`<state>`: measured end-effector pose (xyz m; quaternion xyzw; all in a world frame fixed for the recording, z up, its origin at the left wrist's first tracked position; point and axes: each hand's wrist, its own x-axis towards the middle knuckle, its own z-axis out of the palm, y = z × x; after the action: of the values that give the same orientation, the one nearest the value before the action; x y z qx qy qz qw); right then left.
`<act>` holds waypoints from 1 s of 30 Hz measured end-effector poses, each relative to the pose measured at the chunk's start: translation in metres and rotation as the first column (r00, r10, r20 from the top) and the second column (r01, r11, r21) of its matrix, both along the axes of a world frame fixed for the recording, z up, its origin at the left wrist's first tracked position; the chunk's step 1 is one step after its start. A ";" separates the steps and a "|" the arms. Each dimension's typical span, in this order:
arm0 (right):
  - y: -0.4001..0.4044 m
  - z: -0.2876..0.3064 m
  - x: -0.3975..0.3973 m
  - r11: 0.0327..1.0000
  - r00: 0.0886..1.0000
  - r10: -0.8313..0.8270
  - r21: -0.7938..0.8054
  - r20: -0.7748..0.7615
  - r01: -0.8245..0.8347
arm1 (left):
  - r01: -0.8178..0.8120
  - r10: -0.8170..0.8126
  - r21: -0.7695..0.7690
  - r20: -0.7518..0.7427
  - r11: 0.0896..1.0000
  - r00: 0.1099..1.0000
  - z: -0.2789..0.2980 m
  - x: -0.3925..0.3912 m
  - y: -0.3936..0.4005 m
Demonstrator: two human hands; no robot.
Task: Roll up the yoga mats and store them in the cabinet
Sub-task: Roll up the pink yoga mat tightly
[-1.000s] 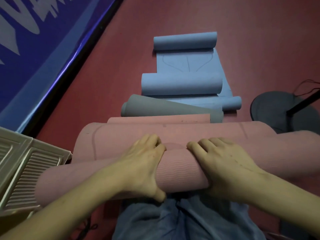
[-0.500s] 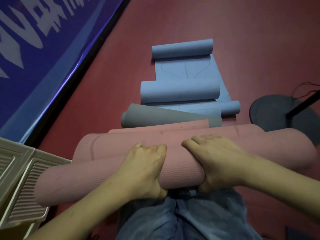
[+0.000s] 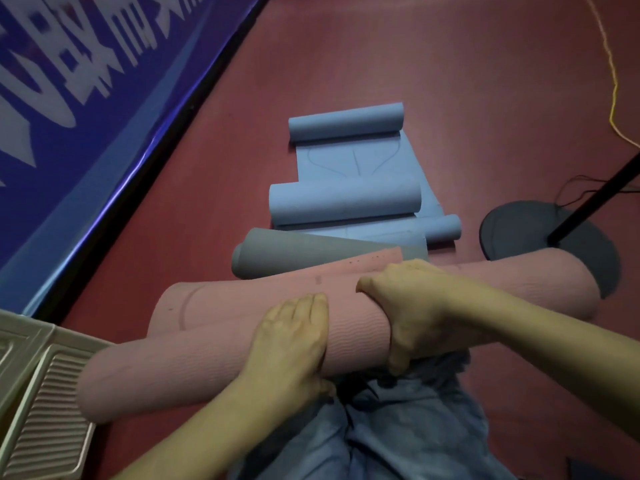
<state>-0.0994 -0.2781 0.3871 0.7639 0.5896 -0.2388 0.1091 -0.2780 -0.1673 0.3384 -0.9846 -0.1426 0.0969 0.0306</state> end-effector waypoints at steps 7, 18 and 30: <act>-0.018 -0.027 -0.014 0.992 0.989 0.035 0.116 0.141 -0.052 | 0.054 -0.062 -0.091 -0.090 0.994 0.994 0.016 0.020 0.027; 0.013 0.000 0.008 0.998 0.999 -0.051 -0.022 -0.011 0.051 | 0.008 -0.008 -0.066 0.011 0.998 1.000 0.004 0.007 0.015; 0.017 -0.005 0.000 0.995 0.983 -0.011 0.097 0.182 -0.007 | 0.001 -0.006 -0.124 -0.039 0.992 0.999 0.015 0.034 0.043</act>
<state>-0.0990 -0.2607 0.3823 0.7876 0.5872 -0.1391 0.1251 -0.2442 -0.1247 0.3537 -0.9827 -0.1340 0.1249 -0.0276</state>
